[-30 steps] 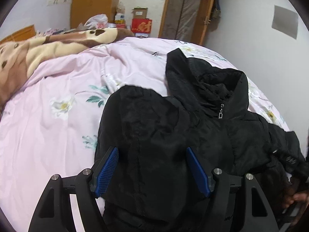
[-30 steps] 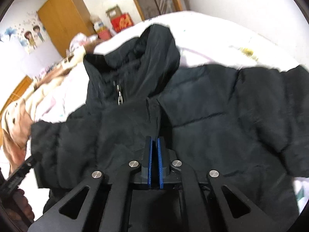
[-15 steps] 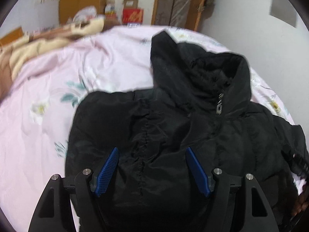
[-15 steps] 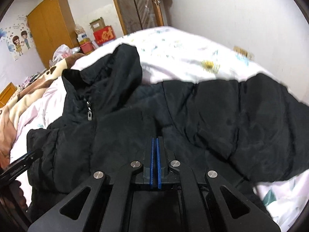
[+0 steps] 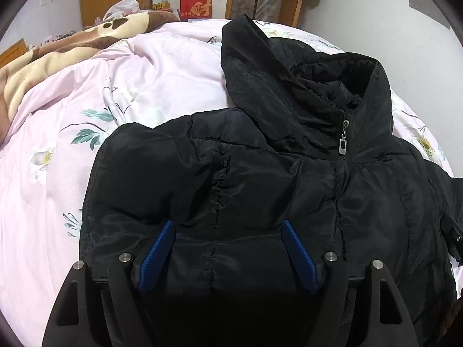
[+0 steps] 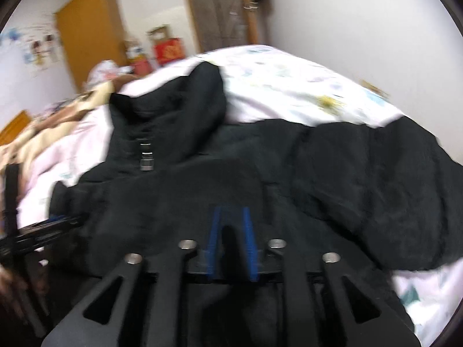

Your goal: Fold large clothes

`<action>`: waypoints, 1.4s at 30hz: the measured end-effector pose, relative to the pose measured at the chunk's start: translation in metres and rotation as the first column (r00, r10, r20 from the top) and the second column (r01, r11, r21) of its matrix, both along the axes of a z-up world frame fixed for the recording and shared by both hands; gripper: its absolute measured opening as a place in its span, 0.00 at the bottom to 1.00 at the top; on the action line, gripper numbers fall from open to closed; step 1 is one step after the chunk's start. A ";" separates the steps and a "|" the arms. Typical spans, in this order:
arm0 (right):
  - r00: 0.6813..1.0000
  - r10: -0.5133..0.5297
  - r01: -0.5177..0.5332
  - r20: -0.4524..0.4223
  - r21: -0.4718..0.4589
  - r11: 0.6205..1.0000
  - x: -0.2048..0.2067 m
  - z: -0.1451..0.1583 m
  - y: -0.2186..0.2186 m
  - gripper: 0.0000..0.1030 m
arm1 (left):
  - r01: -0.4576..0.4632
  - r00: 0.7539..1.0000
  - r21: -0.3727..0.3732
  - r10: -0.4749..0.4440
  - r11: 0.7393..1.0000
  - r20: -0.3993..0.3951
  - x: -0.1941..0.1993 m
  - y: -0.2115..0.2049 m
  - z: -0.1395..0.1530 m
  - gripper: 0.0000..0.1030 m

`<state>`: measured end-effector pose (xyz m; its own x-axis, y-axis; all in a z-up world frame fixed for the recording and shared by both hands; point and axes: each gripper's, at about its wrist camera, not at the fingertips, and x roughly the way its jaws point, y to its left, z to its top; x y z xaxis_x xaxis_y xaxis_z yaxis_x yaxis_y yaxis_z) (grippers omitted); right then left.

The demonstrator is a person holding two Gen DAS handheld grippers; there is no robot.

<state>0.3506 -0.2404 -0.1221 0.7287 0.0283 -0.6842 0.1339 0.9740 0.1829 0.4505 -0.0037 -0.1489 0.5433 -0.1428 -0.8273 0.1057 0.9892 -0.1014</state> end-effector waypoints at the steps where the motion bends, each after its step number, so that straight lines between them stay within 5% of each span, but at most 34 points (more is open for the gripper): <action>1: 1.000 0.027 -0.027 -0.013 0.007 1.000 0.004 -0.002 0.003 0.24 | 0.003 1.000 0.006 -0.003 1.000 0.000 -0.001 0.000 0.000 0.75; 5: 0.984 0.062 -0.083 -0.165 -0.125 0.989 0.022 -0.028 0.016 0.25 | 0.012 1.000 0.000 -0.012 1.000 -0.016 -0.001 0.001 0.005 0.74; 10: 0.981 -0.074 0.039 -0.177 -0.195 0.980 0.010 -0.022 -0.005 0.25 | 0.031 0.999 0.041 -0.031 0.999 0.012 -0.015 0.000 0.024 0.75; 13: 0.984 -0.110 0.093 -0.143 -0.120 0.988 -0.010 -0.006 -0.026 0.26 | 0.027 0.999 0.009 -0.028 1.000 0.028 -0.034 0.003 0.041 0.75; 15: 0.983 -0.136 0.130 -0.121 -0.052 0.990 -0.029 0.003 -0.039 0.36 | 0.024 0.999 -0.015 -0.024 1.000 0.041 -0.049 0.003 0.052 0.75; 21: 0.972 -0.229 0.229 -0.060 0.006 0.973 -0.086 0.027 -0.086 0.43 | 0.054 0.996 -0.073 -0.048 0.996 0.077 -0.094 -0.009 0.075 0.76; 24: 0.940 -0.338 0.340 -0.049 0.033 0.940 -0.121 0.033 -0.128 0.55 | 0.095 0.992 -0.085 -0.088 0.992 0.089 -0.113 -0.029 0.081 0.78; 34: 0.809 -0.576 0.587 -0.116 0.163 0.793 -0.200 0.011 -0.253 0.65 | 0.187 0.982 -0.135 -0.181 0.973 0.053 -0.139 -0.105 0.076 0.78; 42: 0.783 -0.608 0.620 -0.130 0.230 0.750 -0.201 -0.001 -0.291 0.73 | 0.266 0.962 -0.088 -0.259 0.960 0.087 -0.150 -0.156 0.089 0.78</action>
